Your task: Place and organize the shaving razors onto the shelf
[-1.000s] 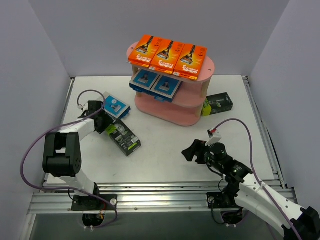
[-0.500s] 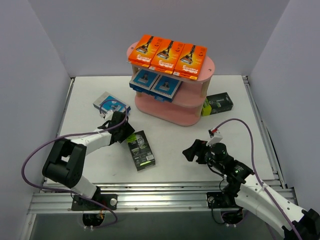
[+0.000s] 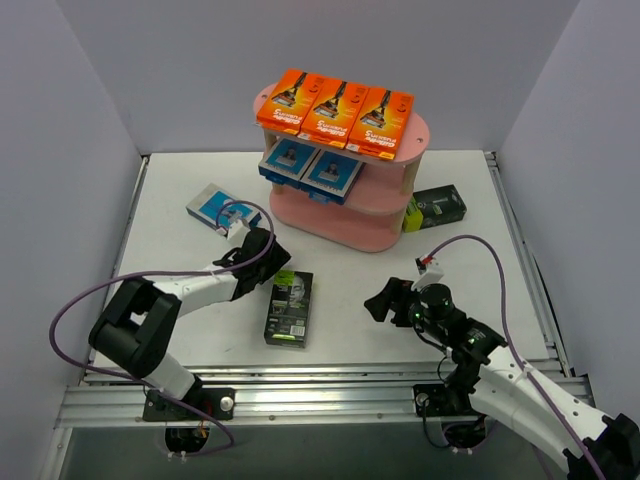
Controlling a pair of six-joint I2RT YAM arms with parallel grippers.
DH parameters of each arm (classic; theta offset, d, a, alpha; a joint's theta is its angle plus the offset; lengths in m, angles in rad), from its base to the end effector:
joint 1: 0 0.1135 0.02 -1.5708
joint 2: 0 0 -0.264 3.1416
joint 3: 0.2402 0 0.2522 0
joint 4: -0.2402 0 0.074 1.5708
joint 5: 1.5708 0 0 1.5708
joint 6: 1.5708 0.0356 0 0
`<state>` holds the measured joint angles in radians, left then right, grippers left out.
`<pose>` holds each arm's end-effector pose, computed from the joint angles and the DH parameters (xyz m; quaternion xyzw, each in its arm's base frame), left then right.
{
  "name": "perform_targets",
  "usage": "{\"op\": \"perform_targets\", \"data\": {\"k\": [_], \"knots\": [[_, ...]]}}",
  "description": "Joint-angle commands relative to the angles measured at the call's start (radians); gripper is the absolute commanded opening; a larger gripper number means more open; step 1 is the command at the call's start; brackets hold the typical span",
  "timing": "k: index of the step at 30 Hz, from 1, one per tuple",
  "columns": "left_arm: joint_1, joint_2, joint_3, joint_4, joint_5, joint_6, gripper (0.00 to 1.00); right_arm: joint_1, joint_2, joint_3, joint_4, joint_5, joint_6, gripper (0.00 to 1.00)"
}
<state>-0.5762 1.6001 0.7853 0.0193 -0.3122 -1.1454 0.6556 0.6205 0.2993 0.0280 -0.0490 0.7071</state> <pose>0.2700 -0.1624 0.1633 -0.3132 0.8613 -0.1894 0.3526 0.1269 0.0998 0.2149 0.0061 0.8027 0.3907 0.4506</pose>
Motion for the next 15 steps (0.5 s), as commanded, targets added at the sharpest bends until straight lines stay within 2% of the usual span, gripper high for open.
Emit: {"op": "perform_targets", "data": {"k": [1,5,9,15], "knots": [[0.025,-0.115,-0.044,0.129,-0.056,0.019,0.69,0.006,0.011,0.032,0.024,0.012,-0.011,0.74],[0.099,-0.184,-0.118,0.233,-0.033,0.022,0.75,0.006,0.039,0.023,0.049,0.009,-0.011,0.74],[0.173,-0.198,-0.159,0.318,0.007,0.0,0.76,0.006,0.068,0.021,0.078,0.006,-0.015,0.74],[0.2,-0.155,-0.234,0.53,-0.028,-0.109,0.76,0.006,0.134,0.034,0.112,0.005,-0.041,0.74]]}}
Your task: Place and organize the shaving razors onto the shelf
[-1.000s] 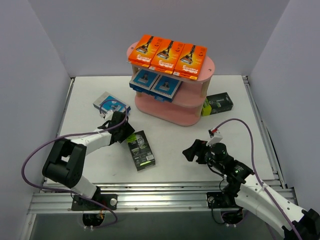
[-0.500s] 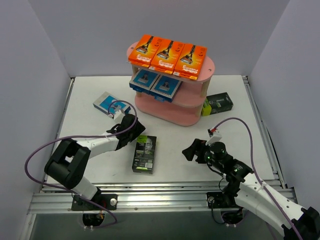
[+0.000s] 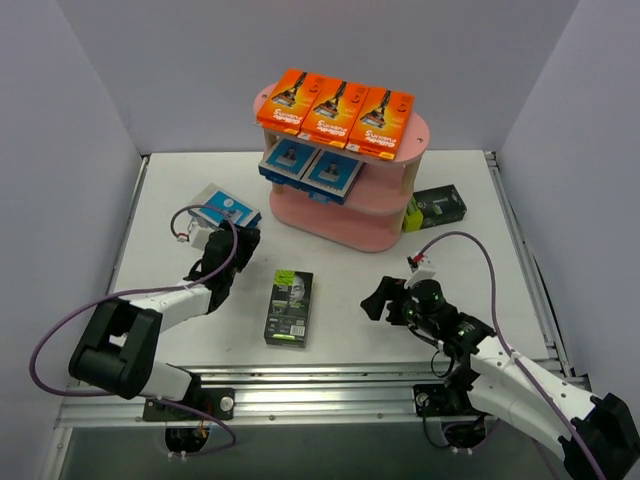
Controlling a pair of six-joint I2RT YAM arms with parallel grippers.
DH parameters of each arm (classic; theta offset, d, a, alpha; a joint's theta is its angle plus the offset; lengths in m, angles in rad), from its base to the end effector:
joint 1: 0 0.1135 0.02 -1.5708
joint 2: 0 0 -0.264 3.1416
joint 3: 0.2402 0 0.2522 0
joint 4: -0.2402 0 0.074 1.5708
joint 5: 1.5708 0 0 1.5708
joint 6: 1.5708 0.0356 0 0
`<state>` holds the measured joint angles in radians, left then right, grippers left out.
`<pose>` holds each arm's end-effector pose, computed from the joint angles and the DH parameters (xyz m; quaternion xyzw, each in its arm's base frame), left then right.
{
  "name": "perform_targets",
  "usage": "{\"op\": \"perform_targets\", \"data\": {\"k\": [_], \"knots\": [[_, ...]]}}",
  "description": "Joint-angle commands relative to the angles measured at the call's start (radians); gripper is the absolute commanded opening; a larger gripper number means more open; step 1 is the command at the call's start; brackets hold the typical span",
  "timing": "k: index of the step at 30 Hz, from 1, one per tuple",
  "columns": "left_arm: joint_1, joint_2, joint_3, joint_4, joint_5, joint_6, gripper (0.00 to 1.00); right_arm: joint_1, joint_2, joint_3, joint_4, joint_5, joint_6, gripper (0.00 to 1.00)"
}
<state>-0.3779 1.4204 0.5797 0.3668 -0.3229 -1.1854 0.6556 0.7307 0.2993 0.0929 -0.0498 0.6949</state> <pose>0.2685 -0.0944 0.1828 -0.4080 0.7416 -0.2651 0.4619 0.1371 0.1077 0.2054 0.0017 0.8160 0.3770 0.4382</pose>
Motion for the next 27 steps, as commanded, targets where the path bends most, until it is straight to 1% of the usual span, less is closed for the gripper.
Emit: {"op": "perform_targets", "data": {"k": [1,8,10,12,15,18,19,21,22,24,27], "knots": [[0.002,0.038,-0.041,0.228,-0.022,-0.115,0.75,0.006,0.038,0.035,0.056,-0.001,-0.029,0.74],[-0.024,0.199,-0.055,0.409,-0.073,-0.247,0.69,0.003,0.082,0.034,0.085,-0.012,-0.04,0.75],[-0.036,0.235,-0.057,0.448,-0.122,-0.275,0.68,-0.001,0.09,0.029,0.096,-0.015,-0.038,0.75],[-0.049,0.258,-0.057,0.466,-0.151,-0.284,0.68,-0.004,0.098,0.018,0.114,-0.025,-0.035,0.75],[-0.053,0.299,-0.063,0.543,-0.189,-0.29,0.68,-0.011,0.124,0.005,0.142,-0.05,-0.031,0.75],[-0.053,0.366,-0.07,0.645,-0.212,-0.318,0.68,-0.016,0.154,-0.002,0.16,-0.065,-0.035,0.75],[-0.053,0.386,-0.075,0.706,-0.217,-0.333,0.68,-0.019,0.162,-0.003,0.162,-0.067,-0.037,0.75],[-0.052,0.454,-0.075,0.768,-0.223,-0.344,0.66,-0.024,0.168,-0.003,0.163,-0.071,-0.044,0.75],[-0.052,0.475,-0.07,0.831,-0.225,-0.335,0.65,-0.033,0.17,-0.003,0.163,-0.076,-0.047,0.75],[-0.052,0.528,-0.061,0.871,-0.225,-0.332,0.63,-0.046,0.167,-0.005,0.163,-0.085,-0.054,0.76],[-0.055,0.548,-0.053,0.879,-0.238,-0.342,0.61,-0.086,0.17,-0.019,0.182,-0.123,-0.054,0.76]]}}
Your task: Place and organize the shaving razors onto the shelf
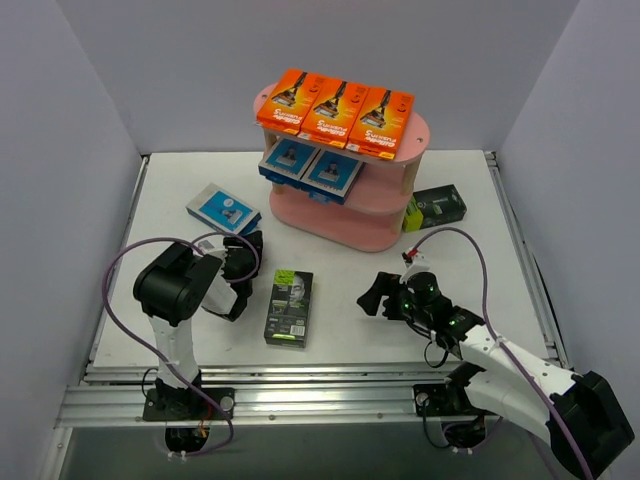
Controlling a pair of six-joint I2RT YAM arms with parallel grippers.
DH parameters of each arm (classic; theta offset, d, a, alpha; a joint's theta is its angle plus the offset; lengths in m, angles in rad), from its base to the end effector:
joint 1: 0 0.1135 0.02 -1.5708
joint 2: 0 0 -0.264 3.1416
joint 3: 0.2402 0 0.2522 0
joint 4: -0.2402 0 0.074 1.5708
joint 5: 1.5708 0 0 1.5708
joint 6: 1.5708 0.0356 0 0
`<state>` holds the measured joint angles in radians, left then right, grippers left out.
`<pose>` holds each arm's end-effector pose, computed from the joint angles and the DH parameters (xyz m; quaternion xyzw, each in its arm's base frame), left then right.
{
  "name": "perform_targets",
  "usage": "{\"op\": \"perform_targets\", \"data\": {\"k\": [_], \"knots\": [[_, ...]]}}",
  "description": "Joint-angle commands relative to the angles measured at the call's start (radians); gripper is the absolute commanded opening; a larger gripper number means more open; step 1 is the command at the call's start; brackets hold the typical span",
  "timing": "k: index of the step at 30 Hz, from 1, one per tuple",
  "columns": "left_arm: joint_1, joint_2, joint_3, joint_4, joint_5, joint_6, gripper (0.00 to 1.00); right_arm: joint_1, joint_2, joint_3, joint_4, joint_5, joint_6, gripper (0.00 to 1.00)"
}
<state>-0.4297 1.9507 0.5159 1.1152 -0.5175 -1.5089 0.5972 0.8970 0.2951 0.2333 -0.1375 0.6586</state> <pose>0.2893 -0.1132 0.0911 -0.5312 0.5953 -0.3494 0.4913 0.1569 0.1126 0.1912 -0.0136 0.8236 0.3773 0.4233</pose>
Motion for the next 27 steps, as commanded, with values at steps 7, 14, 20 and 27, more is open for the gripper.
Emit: {"op": "perform_targets", "data": {"k": [7,14,20,27], "knots": [[0.005,0.039,0.033,0.156,-0.078,0.004,0.6,-0.109,0.014,-0.033,0.069,-0.122,-0.024,0.76],[0.017,0.119,0.075,0.198,-0.096,0.003,0.56,-0.116,0.026,-0.033,0.072,-0.132,-0.025,0.76],[0.039,0.108,0.079,0.167,-0.108,0.026,0.54,-0.125,0.023,-0.036,0.074,-0.137,-0.022,0.76],[0.065,0.139,0.099,0.185,-0.093,0.029,0.54,-0.128,0.04,-0.033,0.078,-0.14,-0.024,0.76]]}}
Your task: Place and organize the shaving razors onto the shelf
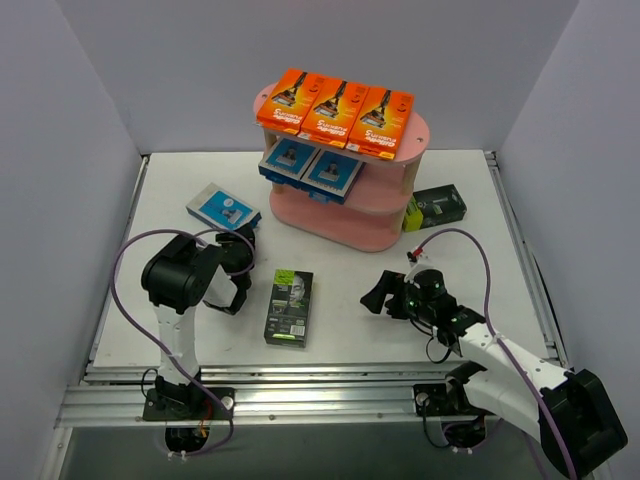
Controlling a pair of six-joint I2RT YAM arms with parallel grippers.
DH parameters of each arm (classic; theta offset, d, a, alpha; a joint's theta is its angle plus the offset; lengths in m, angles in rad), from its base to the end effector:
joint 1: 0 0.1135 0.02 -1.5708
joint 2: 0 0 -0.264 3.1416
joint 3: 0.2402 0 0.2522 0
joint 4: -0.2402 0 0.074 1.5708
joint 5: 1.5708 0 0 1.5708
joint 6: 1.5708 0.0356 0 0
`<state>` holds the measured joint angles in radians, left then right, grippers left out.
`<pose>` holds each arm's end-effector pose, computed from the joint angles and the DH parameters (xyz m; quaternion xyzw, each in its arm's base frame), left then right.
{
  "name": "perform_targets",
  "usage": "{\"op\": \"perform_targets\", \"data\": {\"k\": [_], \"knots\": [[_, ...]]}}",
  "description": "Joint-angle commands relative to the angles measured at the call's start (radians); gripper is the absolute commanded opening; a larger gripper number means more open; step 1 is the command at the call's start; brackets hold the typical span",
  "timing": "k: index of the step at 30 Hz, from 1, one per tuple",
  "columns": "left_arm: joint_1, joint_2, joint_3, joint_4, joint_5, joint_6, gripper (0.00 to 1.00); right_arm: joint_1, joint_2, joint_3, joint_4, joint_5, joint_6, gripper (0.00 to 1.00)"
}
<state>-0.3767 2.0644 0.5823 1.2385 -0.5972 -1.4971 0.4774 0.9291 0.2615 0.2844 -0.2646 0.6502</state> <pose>0.3114 -0.1016 0.0824 -0.5536 0.5416 -0.3371 0.5354 0.1663 0.0965 0.1799 -0.0026 0.8249 0.3888 0.4104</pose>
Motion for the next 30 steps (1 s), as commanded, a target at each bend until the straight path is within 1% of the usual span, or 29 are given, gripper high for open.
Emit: {"op": "perform_targets", "data": {"k": [1,14,16,17,20,25,30], "knots": [[0.013,0.031,0.037,0.067,-0.007,0.017,0.54,-0.008,0.01,0.001,0.025,-0.013,-0.015,0.76],[0.033,0.097,0.074,0.105,0.037,0.009,0.52,-0.017,0.02,-0.001,0.033,-0.018,-0.015,0.76],[0.033,0.105,0.076,0.117,0.04,-0.012,0.46,-0.019,0.02,-0.001,0.035,-0.016,-0.015,0.76],[0.033,0.111,0.074,0.127,0.042,-0.012,0.4,-0.017,0.019,-0.001,0.035,-0.018,-0.015,0.76],[0.035,0.109,0.07,0.133,0.043,-0.014,0.3,-0.017,0.024,-0.002,0.038,-0.019,-0.015,0.76],[0.047,0.103,0.047,0.139,0.056,-0.017,0.26,-0.019,0.03,-0.001,0.041,-0.019,-0.017,0.76],[0.064,0.08,-0.019,0.182,0.083,-0.015,0.21,-0.019,0.02,-0.001,0.036,-0.019,-0.017,0.76]]}}
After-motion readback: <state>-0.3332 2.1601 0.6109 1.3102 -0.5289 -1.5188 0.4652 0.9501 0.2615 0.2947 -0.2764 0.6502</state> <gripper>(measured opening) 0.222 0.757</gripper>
